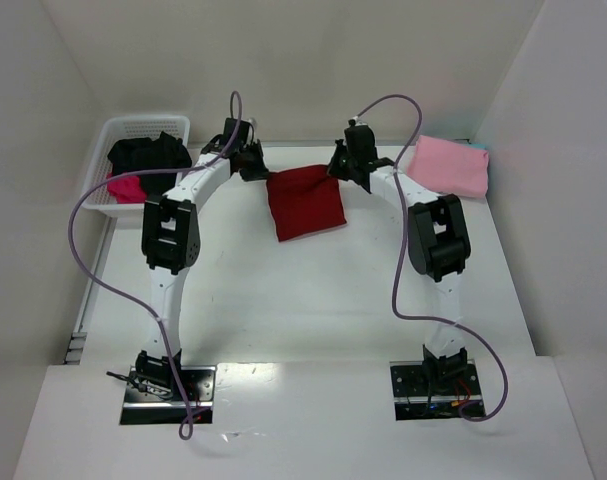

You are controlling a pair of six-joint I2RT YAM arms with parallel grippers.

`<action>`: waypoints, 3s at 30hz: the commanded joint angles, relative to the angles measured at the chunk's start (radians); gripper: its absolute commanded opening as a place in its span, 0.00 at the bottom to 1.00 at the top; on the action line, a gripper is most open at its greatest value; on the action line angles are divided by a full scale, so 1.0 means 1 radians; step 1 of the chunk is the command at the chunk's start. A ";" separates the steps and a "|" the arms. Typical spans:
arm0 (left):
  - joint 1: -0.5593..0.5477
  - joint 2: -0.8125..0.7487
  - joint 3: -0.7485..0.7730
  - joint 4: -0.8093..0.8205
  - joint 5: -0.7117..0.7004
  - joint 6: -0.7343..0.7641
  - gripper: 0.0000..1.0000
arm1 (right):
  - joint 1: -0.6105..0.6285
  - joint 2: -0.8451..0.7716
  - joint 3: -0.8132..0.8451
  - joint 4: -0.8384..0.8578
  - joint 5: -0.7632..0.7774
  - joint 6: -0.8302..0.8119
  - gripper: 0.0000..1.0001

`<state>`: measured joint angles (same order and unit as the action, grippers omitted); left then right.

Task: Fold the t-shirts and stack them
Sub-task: Fold the long partially folded tshirt into a neat square

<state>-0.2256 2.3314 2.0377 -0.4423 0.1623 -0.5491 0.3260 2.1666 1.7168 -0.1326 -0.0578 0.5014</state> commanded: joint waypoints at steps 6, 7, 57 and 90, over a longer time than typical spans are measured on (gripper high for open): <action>0.014 0.071 0.167 0.004 0.009 0.017 0.00 | -0.031 0.039 0.113 0.068 0.053 -0.040 0.03; 0.014 0.080 0.167 0.004 -0.001 0.017 0.00 | -0.031 0.039 0.113 0.068 0.053 -0.040 0.03; -0.072 -0.235 -0.484 0.160 0.135 -0.061 0.93 | -0.081 -0.168 -0.408 0.083 -0.223 -0.089 0.74; -0.081 -0.224 -0.444 0.119 0.094 -0.071 0.96 | -0.119 -0.154 -0.345 0.010 -0.126 -0.069 0.80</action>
<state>-0.3038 2.1090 1.5642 -0.3332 0.2596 -0.6102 0.2394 2.0327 1.3285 -0.1081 -0.2081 0.4519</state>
